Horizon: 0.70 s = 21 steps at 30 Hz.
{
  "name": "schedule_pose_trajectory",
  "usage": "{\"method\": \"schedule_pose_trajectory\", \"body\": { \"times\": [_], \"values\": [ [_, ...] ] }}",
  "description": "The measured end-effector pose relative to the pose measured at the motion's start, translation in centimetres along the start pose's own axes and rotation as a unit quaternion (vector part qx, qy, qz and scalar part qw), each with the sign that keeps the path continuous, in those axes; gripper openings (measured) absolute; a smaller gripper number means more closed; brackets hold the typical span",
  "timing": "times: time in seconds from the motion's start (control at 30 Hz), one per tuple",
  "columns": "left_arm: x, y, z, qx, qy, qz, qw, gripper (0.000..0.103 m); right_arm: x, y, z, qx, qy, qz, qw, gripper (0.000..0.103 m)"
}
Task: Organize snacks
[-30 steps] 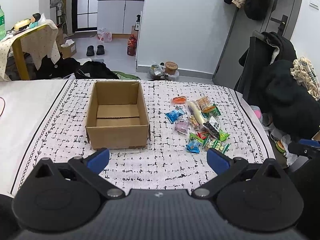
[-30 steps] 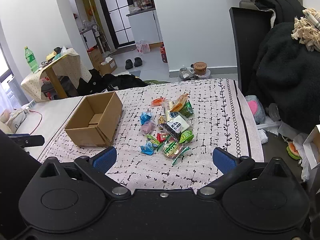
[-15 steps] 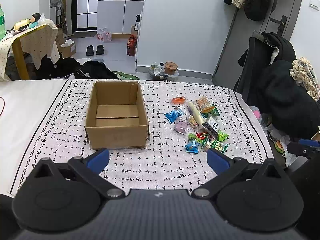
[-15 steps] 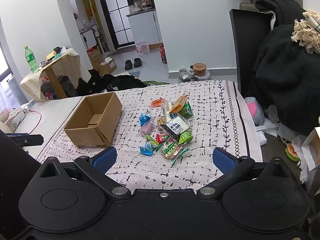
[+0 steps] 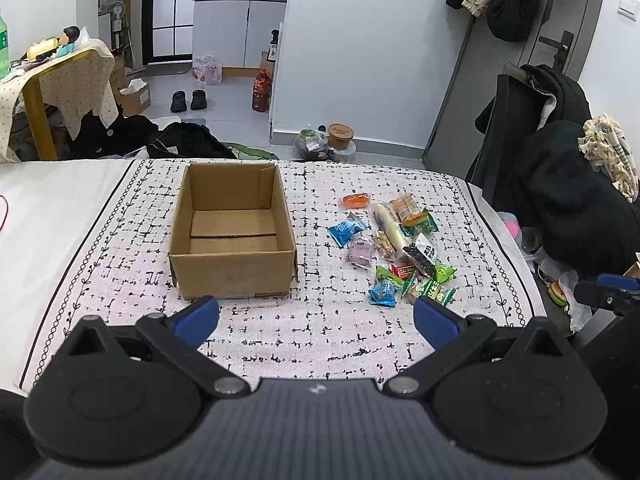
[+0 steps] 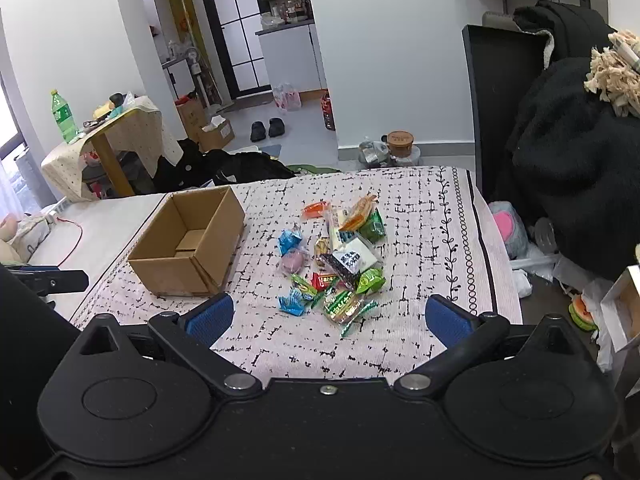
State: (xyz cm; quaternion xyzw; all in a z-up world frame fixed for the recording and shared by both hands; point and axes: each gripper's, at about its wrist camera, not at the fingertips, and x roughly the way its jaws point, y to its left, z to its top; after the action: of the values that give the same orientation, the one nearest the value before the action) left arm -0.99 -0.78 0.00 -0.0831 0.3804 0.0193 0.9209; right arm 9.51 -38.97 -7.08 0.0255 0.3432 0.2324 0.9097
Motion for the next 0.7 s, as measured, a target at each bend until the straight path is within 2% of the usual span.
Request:
{"method": "schedule_pose_trajectory", "body": {
  "times": [0.37,0.7],
  "values": [
    [1.2,-0.3,0.6,-0.002,0.006,-0.003,1.0000,0.103,0.6,-0.5,0.3,-0.001,0.000,-0.004,1.000,0.103],
    [4.0,-1.2,1.6,-0.001,0.010,-0.013,0.9999,0.103,1.9,-1.9,0.4,0.003,-0.009,-0.009,1.000,0.103]
  ]
}}
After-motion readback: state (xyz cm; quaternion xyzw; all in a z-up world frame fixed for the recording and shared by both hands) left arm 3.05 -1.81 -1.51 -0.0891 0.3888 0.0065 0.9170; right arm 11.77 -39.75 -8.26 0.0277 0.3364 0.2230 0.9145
